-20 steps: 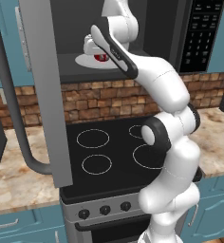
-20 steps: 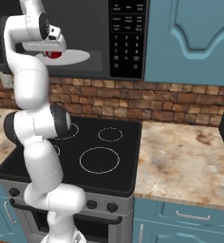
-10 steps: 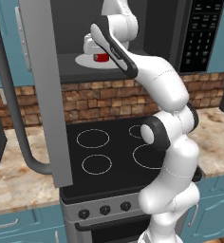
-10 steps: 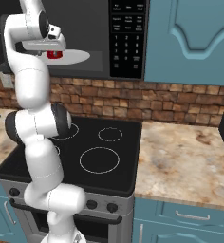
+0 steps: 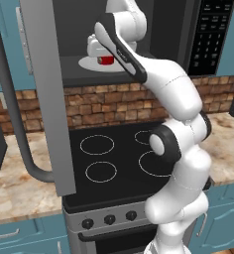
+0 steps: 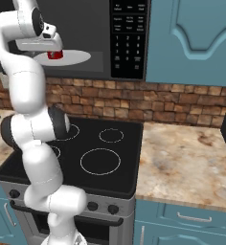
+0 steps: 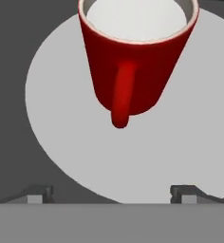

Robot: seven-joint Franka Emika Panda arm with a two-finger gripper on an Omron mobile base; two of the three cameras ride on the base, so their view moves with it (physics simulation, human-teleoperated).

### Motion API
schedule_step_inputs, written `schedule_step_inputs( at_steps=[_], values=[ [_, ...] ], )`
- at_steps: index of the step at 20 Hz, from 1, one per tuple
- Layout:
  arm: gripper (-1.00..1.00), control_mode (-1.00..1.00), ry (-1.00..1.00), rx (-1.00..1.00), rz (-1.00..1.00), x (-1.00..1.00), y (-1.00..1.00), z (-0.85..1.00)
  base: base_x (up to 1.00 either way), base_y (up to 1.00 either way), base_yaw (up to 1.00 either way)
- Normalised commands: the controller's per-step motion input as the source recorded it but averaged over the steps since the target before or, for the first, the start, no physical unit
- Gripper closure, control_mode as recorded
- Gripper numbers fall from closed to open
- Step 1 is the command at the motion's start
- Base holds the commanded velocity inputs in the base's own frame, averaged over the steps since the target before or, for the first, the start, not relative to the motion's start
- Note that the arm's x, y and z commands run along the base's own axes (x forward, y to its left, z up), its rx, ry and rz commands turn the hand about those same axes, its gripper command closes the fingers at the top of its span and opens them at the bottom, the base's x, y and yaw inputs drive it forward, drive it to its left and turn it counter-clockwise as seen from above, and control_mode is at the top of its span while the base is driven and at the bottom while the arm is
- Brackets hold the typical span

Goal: Pick the mug from the counter and place it inside the microwave. Then close the microwave.

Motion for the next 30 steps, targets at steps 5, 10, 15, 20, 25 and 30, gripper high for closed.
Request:
schedule_step_inputs(
  at_steps=[5,10,15,20,25,30],
  values=[
    [-1.0,-1.0,0.0,0.0,-0.02,-0.36,-0.06,-0.17,0.0,0.0,0.0],
    [-1.0,-1.0,0.0,0.0,-0.03,-0.29,-0.15,-0.29,0.0,0.0,0.0],
    [-1.0,-1.0,0.0,0.0,-0.04,-0.41,-0.21,-0.06,0.0,0.0,0.0],
    [-1.0,-1.0,-0.01,0.0,-0.08,-0.62,-0.2,0.0,0.0,0.0,0.0],
    [-1.0,-1.0,-0.01,0.0,-0.11,-0.74,-0.23,0.0,0.0,0.0,0.0],
    [-1.0,-1.0,-0.1,0.0,-0.1,-0.8,-0.07,0.0,0.0,0.0,0.0]
  ],
)
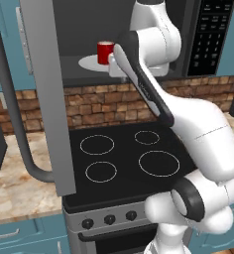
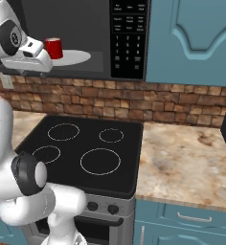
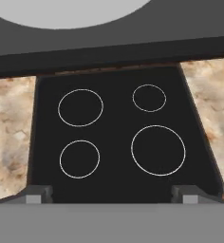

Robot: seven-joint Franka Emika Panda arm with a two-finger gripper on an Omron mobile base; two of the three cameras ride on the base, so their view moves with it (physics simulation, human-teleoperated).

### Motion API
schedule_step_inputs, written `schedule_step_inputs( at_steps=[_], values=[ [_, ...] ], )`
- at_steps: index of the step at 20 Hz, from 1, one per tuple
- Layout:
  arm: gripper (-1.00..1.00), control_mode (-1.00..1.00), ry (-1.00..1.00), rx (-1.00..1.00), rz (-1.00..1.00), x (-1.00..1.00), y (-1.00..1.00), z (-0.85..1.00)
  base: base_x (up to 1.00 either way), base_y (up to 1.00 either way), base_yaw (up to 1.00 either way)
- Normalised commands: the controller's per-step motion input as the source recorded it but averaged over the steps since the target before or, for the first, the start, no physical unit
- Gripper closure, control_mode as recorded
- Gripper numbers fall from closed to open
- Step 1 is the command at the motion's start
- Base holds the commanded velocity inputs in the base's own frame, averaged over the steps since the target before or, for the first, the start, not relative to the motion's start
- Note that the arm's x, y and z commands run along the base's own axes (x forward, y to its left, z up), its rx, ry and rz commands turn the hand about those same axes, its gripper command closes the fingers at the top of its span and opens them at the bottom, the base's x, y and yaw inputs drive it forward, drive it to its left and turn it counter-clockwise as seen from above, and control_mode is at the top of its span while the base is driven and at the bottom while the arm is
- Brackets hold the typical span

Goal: Pick the mug from the counter and place it inside the microwave. Then close the microwave.

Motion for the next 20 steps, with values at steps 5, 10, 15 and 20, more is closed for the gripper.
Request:
schedule_step_inputs(
  at_steps=[5,10,15,20],
  values=[
    [-1.0,-1.0,-0.27,0.0,-0.08,-0.77,0.0,0.0,0.0,0.0,0.0],
    [-1.0,-1.0,-0.35,0.0,-0.01,-0.64,0.0,0.0,0.0,0.0,0.0],
    [-1.0,-1.0,-0.3,0.0,0.02,-0.77,0.0,0.03,0.0,0.0,0.0],
    [-1.0,-1.0,-0.3,0.0,0.07,-0.91,0.0,0.16,0.0,0.0,0.0]
  ],
)
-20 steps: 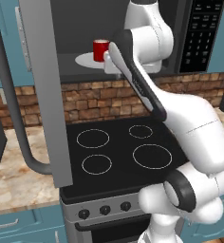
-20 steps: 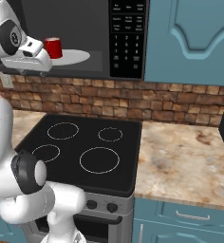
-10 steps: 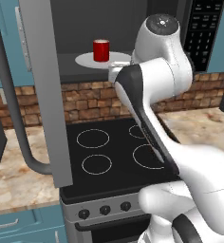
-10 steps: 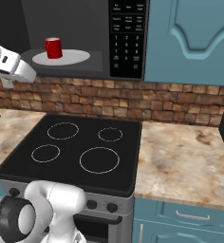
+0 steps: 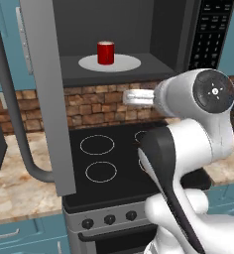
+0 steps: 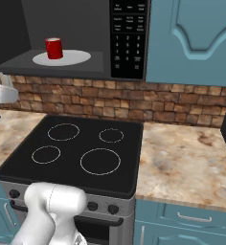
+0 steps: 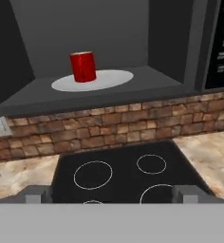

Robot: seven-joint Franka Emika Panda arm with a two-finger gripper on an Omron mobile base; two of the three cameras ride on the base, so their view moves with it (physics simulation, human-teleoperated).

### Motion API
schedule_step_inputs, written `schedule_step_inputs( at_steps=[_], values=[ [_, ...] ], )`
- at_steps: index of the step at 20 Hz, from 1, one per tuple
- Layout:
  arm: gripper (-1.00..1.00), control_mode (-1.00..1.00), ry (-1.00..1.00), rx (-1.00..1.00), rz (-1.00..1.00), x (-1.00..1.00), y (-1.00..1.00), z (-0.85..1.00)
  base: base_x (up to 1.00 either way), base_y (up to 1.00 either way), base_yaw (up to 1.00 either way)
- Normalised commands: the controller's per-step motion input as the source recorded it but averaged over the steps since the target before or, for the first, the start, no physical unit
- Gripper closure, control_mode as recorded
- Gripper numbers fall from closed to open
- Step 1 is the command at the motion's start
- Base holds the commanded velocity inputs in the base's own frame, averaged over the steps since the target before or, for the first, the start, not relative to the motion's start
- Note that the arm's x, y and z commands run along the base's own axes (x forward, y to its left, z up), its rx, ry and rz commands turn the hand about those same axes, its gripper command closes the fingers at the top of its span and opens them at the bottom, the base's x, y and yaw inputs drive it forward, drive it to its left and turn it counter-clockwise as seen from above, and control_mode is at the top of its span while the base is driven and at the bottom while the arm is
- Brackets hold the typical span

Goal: Pick the mug from the counter and place it inside the microwave. Then close the microwave.

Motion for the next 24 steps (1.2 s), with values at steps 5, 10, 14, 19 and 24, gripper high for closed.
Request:
schedule_step_inputs(
  at_steps=[5,10,14,19,24],
  values=[
    [-1.0,-1.0,-0.21,0.0,0.15,-0.74,0.04,0.03,0.0,0.0,0.0],
    [-1.0,-1.0,-0.2,0.0,0.12,-0.78,0.06,0.12,0.0,0.0,0.0],
    [-1.0,-1.0,-0.21,0.0,0.09,-0.81,0.12,0.17,0.0,0.0,0.0],
    [-1.0,-1.0,-0.19,0.0,0.05,-0.83,0.07,0.1,0.0,0.0,0.0],
    [-1.0,-1.0,-0.12,0.0,0.0,-0.96,0.07,-0.01,0.0,0.0,0.0]
  ],
)
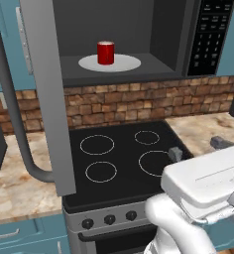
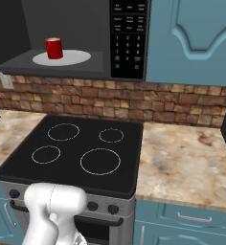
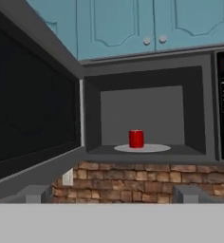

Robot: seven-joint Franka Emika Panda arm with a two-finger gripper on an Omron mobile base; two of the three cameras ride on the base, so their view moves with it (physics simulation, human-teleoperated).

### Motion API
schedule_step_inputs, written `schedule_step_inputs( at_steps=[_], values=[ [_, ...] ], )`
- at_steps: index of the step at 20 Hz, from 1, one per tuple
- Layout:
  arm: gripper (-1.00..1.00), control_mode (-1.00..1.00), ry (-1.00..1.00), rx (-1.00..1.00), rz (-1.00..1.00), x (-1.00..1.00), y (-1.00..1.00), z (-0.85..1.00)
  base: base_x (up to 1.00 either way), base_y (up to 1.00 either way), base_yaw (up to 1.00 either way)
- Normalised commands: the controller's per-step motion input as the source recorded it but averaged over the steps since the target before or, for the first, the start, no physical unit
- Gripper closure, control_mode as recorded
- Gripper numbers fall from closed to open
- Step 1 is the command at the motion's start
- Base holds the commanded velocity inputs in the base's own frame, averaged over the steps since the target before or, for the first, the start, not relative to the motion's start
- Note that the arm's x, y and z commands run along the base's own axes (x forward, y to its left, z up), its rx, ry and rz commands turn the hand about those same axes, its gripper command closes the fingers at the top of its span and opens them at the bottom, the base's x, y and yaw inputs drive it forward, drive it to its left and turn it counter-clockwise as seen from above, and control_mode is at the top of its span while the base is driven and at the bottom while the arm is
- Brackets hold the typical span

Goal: Pick the mug from the counter and place it inside the microwave. Then close the microwave.

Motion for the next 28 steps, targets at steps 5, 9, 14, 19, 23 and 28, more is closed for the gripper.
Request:
schedule_step_inputs(
  at_steps=[5,9,14,19,23,28],
  values=[
    [-1.0,-1.0,-0.06,0.0,0.0,-0.76,0.0,0.0,0.0,0.0,0.0],
    [-1.0,-1.0,-0.03,0.0,0.0,-0.39,0.07,0.0,0.0,0.0,0.0],
    [-1.0,-1.0,-0.03,0.0,0.0,-0.44,0.1,0.0,0.0,0.0,0.0],
    [-1.0,-1.0,0.0,0.0,-0.04,-0.35,0.12,0.0,0.0,0.0,0.0],
    [-1.0,-1.0,0.0,-0.01,-0.12,-0.04,0.16,0.0,0.0,0.0,0.0],
    [-1.0,-1.0,0.0,-0.04,-0.17,0.04,0.27,0.0,0.0,0.0,0.0]
  ],
)
